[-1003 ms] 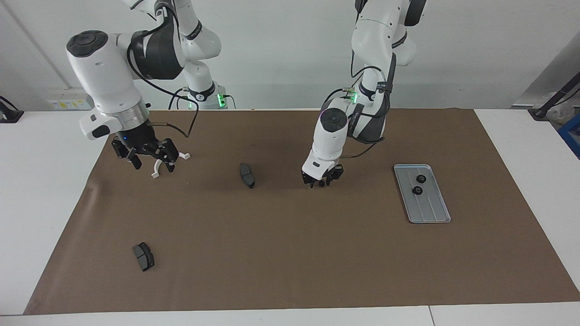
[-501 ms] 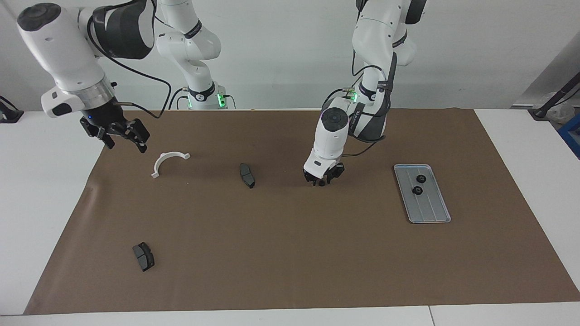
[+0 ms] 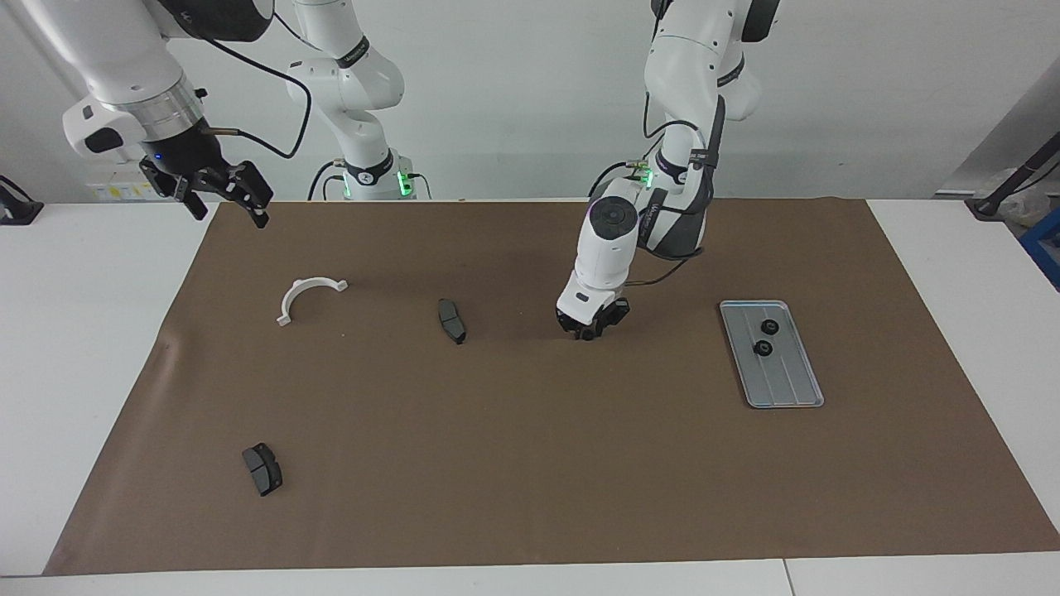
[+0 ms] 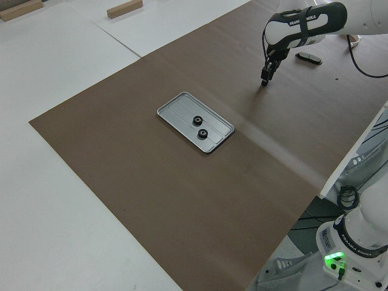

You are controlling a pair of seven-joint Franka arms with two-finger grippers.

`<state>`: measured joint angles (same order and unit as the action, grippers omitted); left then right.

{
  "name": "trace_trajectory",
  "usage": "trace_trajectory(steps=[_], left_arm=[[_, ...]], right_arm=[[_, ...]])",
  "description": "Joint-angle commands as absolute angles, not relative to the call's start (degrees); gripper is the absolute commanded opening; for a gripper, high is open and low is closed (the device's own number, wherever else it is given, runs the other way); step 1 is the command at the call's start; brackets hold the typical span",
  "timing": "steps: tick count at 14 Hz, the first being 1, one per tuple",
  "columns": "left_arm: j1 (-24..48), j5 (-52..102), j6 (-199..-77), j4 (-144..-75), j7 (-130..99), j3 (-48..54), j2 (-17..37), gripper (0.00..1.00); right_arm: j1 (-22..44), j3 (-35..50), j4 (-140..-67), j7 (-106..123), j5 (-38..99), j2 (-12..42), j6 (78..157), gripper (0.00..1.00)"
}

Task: Pick bearing gear from pile to tray
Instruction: 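Carry the third bearing with the left gripper to the tray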

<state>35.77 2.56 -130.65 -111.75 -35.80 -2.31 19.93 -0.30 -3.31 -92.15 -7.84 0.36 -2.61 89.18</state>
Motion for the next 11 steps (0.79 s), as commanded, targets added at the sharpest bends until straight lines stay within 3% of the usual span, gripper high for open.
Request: trace_trajectory(steps=[1,11], left_arm=[[36.7,1.5,-131.9,-114.3,-36.4,-3.0,17.8,0.38],[36.7,1.5,-133.2,-114.5,-36.2,-3.0,17.8,0.19]], right_arm=[[-0.4,-2.8,-94.7,-7.6,-1.4,-4.7,91.4,1.00],[2.4,-1.8,-95.5,-7.6,-3.5,-4.8,92.9,1.00]])
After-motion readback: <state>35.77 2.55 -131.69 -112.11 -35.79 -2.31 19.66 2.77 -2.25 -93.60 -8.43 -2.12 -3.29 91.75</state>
